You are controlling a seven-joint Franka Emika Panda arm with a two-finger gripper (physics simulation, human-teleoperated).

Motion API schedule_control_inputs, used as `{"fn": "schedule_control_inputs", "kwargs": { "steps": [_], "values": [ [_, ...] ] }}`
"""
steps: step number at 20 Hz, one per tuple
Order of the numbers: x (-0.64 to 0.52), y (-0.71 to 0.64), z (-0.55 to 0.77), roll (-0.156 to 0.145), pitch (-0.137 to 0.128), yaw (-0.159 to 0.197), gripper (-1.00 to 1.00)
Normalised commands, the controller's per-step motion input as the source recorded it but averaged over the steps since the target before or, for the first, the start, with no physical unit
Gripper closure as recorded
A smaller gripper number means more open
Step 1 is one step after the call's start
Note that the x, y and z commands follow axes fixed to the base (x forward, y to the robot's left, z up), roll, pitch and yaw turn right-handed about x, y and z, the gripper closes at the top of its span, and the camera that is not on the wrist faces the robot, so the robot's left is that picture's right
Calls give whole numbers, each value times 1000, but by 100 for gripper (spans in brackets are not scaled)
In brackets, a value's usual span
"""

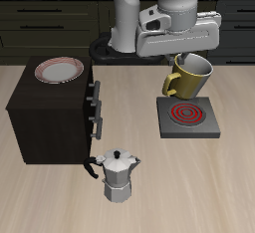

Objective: Place the mug on the plate

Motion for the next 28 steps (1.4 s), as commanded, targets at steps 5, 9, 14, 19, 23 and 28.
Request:
{"fn": "schedule_control_inputs", "kwargs": {
  "steps": [5, 9, 14, 19, 23, 28],
  "values": [
    [-303, -222, 167, -9, 4, -15, 100],
    [-412, -172, 206, -1, -50, 42, 100],
    [-398, -111, 172, 4, -40, 28, 100],
    [-350, -94, 157, -6, -22, 39, 100],
    [-307, -157, 256, 21, -50, 25, 100],
    [-180, -246, 267, -36, -58, 5, 100]
  ]
}}
